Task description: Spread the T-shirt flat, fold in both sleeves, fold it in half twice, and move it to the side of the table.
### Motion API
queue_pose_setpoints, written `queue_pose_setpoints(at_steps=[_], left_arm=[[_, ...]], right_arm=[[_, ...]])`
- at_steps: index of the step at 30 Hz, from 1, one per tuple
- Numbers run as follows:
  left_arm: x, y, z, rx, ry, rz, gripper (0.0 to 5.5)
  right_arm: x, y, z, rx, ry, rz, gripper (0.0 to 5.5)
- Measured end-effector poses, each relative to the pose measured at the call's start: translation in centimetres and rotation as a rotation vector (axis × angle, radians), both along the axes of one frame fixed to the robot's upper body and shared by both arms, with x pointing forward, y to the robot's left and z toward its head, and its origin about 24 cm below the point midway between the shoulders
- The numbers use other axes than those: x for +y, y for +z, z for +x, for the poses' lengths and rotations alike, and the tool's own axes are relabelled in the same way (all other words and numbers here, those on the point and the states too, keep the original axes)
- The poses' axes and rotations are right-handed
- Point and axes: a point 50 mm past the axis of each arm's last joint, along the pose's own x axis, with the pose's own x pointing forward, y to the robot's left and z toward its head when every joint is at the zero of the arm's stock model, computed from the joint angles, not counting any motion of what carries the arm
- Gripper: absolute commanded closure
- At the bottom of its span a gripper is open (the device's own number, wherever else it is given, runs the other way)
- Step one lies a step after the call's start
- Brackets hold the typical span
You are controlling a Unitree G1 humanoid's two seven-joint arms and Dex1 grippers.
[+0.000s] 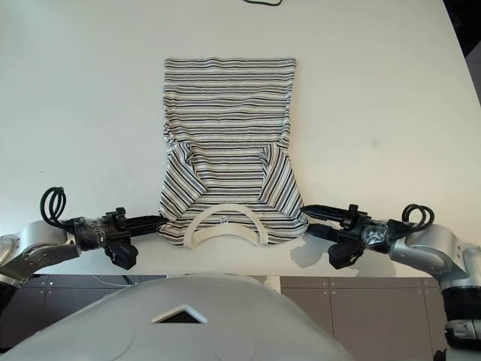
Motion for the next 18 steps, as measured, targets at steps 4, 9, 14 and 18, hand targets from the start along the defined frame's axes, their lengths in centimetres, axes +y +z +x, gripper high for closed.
queue_pose_setpoints(at_steps=[4,9,14,18], left_arm=[[0.07,-0.02,0.08,0.006,-0.003,-0.001,5.40],[0.13,0.01,0.27,0.006,-0.019,0.001,5.40],[0.48,0.02,0.62,0.008,-0.029,0.018,5.40],[0.52,0.03,0.66,0.010,-0.031,0.019,5.40]], right_arm=[[0.20,-0.18,-0.03,-0.023,0.028,0.013,2.80],[0.38,-0.43,0.76,-0.057,0.026,0.032,2.80],[0.54,-0.65,0.77,-0.068,0.032,0.037,3.17],[0.50,-0.93,0.58,-0.050,0.043,0.012,4.14]])
